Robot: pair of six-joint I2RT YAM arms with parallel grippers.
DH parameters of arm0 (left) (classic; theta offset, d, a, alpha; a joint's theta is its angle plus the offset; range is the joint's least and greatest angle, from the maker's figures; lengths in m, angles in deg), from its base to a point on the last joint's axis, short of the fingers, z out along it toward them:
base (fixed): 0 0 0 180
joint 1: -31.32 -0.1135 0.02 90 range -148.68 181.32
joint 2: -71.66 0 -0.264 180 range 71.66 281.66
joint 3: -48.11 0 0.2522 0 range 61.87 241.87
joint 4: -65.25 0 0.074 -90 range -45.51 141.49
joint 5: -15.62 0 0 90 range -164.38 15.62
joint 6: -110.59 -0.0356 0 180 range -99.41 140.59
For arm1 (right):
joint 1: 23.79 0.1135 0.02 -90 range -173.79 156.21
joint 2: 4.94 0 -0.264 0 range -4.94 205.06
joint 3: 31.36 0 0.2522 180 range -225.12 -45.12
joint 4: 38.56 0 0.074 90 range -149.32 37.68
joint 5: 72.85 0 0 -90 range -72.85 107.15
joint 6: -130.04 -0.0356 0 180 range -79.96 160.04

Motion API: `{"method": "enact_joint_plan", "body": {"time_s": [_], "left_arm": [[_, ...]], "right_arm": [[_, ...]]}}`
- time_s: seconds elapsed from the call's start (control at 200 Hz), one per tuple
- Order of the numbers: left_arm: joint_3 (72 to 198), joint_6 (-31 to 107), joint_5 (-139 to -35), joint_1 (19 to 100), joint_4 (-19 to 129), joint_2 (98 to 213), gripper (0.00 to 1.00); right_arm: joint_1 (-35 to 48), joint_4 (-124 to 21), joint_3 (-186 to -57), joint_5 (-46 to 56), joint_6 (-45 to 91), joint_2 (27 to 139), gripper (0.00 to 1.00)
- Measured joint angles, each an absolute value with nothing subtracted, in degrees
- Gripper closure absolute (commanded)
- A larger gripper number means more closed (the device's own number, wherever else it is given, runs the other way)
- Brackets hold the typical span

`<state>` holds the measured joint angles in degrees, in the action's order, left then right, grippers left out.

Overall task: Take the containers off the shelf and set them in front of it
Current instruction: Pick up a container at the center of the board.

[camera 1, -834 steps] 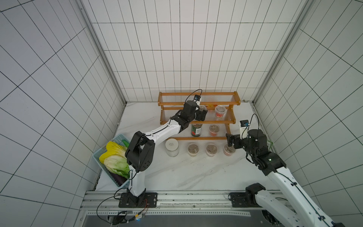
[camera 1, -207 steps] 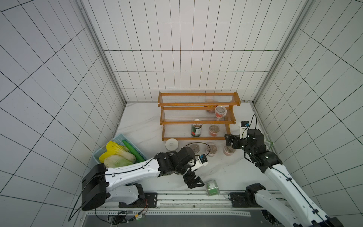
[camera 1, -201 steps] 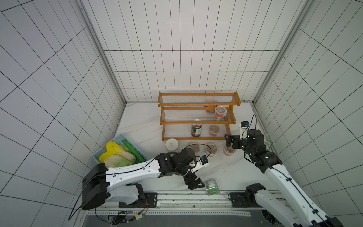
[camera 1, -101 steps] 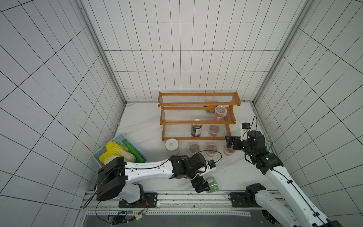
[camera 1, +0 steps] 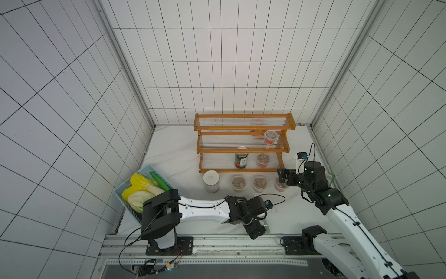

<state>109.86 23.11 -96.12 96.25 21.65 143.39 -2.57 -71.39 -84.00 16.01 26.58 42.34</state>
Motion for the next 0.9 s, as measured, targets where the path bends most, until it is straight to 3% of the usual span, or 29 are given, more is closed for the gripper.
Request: {"method": "enact_joint_plan", "body": {"time_s": [0.51,0.9], "left_arm": [[116.61,31.05,-82.72,106.34,25.38,161.42,0.06],[121.97,32.4,-79.99,107.31,24.86,169.09,0.11]], "right_arm": [[-3.21,-75.15,-83.27,15.85,25.38,40.42,0.01],[-3.6,-75.81,-83.27,15.83,25.43,40.46,0.01]]}}
